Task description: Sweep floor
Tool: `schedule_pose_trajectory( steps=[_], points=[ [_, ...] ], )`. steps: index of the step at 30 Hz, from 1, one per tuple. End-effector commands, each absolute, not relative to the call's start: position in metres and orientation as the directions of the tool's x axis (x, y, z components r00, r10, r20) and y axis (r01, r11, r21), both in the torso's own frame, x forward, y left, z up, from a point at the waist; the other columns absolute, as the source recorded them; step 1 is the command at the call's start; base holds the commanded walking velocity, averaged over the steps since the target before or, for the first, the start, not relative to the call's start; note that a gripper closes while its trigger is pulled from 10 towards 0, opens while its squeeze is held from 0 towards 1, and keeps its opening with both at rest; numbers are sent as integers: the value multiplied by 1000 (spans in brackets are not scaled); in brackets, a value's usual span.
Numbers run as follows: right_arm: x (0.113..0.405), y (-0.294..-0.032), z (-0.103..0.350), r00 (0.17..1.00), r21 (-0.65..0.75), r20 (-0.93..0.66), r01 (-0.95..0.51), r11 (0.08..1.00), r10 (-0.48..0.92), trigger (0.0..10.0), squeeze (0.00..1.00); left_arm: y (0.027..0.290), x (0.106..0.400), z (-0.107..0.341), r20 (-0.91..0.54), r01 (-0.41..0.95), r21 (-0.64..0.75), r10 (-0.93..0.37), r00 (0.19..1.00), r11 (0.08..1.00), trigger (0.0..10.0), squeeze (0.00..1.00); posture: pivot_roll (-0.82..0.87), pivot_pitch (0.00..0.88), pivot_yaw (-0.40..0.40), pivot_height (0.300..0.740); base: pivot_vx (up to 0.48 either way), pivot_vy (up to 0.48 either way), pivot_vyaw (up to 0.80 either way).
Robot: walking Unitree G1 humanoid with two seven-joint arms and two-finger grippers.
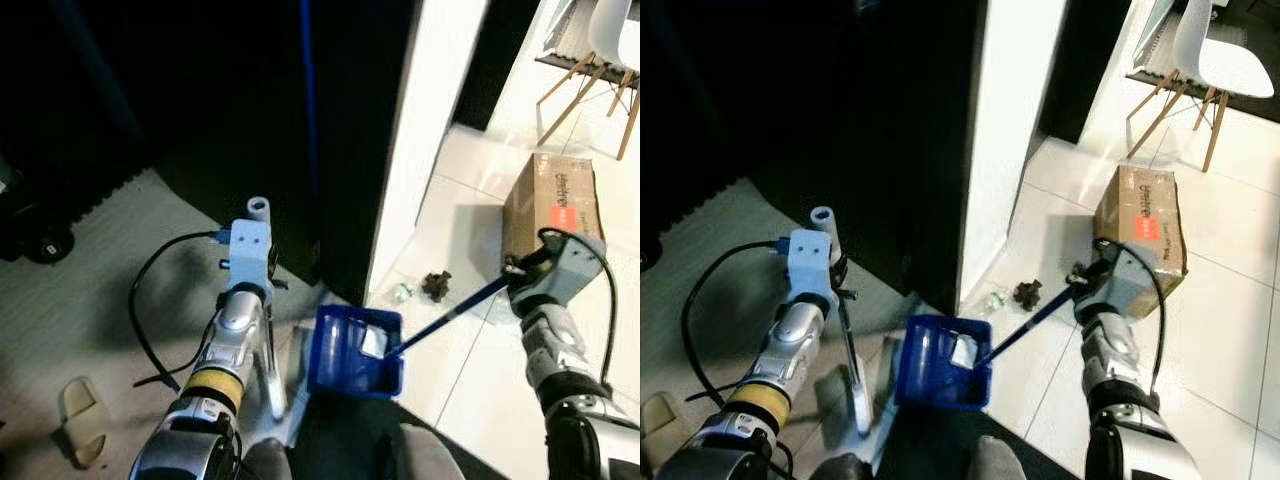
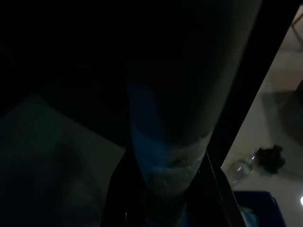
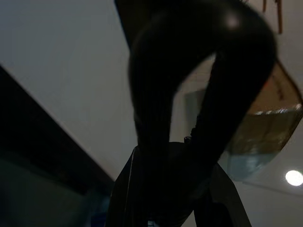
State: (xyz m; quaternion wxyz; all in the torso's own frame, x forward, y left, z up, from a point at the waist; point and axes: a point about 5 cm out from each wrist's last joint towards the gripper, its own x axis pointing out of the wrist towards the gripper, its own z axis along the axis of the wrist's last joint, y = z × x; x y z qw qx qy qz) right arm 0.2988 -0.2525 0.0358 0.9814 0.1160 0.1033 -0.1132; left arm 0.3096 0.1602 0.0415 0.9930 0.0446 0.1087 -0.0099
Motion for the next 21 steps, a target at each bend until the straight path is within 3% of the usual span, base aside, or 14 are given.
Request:
schedule_pose_trajectory(
  steps=[1, 18, 21],
  points=[
    [303, -249, 41, 961, 221, -205, 232, 947, -187, 10000, 0, 164, 311, 45, -203, 3, 84, 14, 979, 996, 10000, 0, 10, 0, -4, 740, 0, 0, 0],
    [304, -248, 41, 961, 211, -212, 223, 952, -178, 10000, 0, 164, 311, 44, -213, 18, 112, 6, 977, 994, 10000, 0, 9, 0, -8, 740, 0, 0, 0],
    [305, -247, 41, 963, 205, -212, 208, 957, -164, 10000, 0, 163, 310, 43, -217, 17, 114, 8, 976, 993, 10000, 0, 6, 0, -8, 740, 0, -480, 0]
  ],
)
